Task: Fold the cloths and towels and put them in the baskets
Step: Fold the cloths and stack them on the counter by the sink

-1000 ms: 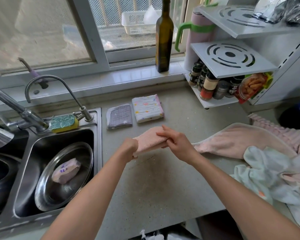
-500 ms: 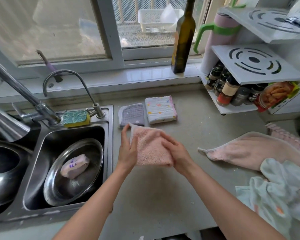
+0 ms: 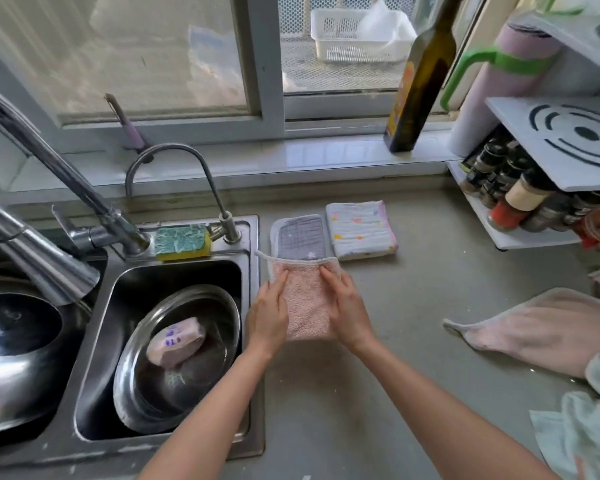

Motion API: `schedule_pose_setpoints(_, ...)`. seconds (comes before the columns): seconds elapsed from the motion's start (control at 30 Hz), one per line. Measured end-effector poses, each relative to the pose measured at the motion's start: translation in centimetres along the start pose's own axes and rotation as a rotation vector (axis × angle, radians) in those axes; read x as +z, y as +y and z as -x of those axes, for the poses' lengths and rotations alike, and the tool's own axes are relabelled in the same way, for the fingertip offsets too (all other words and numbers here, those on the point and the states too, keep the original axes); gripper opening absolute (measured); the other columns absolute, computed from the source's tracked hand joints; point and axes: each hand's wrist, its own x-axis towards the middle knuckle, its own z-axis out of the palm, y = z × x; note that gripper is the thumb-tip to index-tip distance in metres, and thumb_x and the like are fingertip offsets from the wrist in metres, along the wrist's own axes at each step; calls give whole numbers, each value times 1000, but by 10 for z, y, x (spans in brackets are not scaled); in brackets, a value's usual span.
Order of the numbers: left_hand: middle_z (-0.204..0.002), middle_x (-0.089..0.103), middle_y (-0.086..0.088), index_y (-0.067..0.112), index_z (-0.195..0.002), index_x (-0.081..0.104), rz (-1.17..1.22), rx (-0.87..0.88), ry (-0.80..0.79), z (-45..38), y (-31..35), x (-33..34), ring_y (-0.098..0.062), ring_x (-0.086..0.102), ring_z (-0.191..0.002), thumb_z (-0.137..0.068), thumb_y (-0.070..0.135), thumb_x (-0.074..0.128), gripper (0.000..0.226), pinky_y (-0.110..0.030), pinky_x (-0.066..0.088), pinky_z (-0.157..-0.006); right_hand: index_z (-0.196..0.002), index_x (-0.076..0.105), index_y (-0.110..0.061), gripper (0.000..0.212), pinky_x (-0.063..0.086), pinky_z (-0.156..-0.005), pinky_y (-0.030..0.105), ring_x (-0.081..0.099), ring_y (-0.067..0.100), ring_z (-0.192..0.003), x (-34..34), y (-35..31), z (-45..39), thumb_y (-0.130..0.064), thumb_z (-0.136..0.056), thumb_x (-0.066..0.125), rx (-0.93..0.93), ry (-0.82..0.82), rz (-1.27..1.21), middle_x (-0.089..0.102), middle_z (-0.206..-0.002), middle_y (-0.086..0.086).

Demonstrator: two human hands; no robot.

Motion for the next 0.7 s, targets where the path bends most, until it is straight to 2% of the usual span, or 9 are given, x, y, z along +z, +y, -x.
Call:
schedule_pose_setpoints(0.1, -115, 49, -9, 27, -147, 35, -132, -24, -81, -12, -11, 6, -25, 55, -96, -101, 22, 35, 46, -34, 41, -75, -139, 46, -11, 58, 22, -109, 17, 36, 27, -136, 11, 6, -13, 10, -84, 46, 41, -91, 39, 31, -148, 15)
schedule_pose_setpoints(0.17, -128, 42, -11, 26, -149, 27, -224, -49, -179, -16, -20, 11, -31, 52, -108, -102, 28, 31, 47, -40, 42, -84, -144, 37, -14, 61, 25, -114, 30, 29, 30, -140, 17, 9, -15, 5, -87, 47, 62, -160, 110, 21, -154, 14)
schedule_pose_setpoints(0.23, -139, 32, -12, 26, -150, 23, -281, -55, -245, -17, -23, 15, -35, 47, -118, -102, 30, 29, 48, -43, 42, -92, -147, 31, -19, 63, 29, -109, 38, 29, 30, -138, 21, 11, -13, -2, -88, 46, 63, -162, 324, 17, -157, 10)
schedule_pose_setpoints(0.3, -151, 20, -14, 24, -150, 22, -321, -52, -240, -15, -23, 17, -33, 32, -134, -102, 28, 29, 49, -45, 33, -105, -146, 34, -15, 61, 34, -104, 41, 33, 29, -138, 24, 6, -12, -5, -87, 43, 20, -71, 456, 23, -156, 11)
schedule_pose_setpoints(0.37, -158, 9, -13, 18, -151, 23, -381, 37, -179, -14, -24, 17, -30, 15, -144, -101, 22, 32, 51, -43, 20, -115, -141, 42, -6, 56, 39, -103, 40, 40, 29, -136, 30, 3, -13, -11, -86, 37, -40, -61, 444, 36, -150, 13)
schedule_pose_setpoints(0.43, -158, 16, -14, 9, -148, 28, -440, 190, -140, -13, -30, 18, -29, 13, -145, -96, 22, 33, 54, -43, 16, -116, -140, 43, -2, 55, 26, -111, 34, 40, 28, -135, 37, 11, -13, -22, -90, 33, -80, -138, 466, 39, -148, 13)
schedule_pose_setpoints(0.5, -157, 17, -13, 4, -148, 26, -518, 240, -214, -13, -39, 21, -29, 15, -145, -95, 33, 25, 60, -43, 18, -117, -145, 32, -3, 63, 6, -115, 28, 27, 24, -142, 39, 22, -8, -37, -92, 25, -76, -210, 507, 24, -154, 10)
schedule_pose_setpoints(0.6, -153, -18, -2, 12, -147, -7, -553, 209, -400, -12, -50, 23, -21, -16, -144, -84, 53, -3, 75, -35, -6, -118, -148, -7, -14, 75, -14, -114, 22, -15, 9, -143, 34, 37, -7, -54, -84, -1, -85, -291, 537, -18, -153, -5)
schedule_pose_setpoints(0.7, -148, -30, 1, 15, -146, -17, -610, 202, -465, -16, -50, 20, -18, -24, -142, -75, 57, -13, 83, -34, -14, -115, -142, -21, -21, 74, -15, -114, 27, -26, 8, -139, 32, 42, -11, -57, -79, -10, -98, -343, 581, -29, -150, -5)
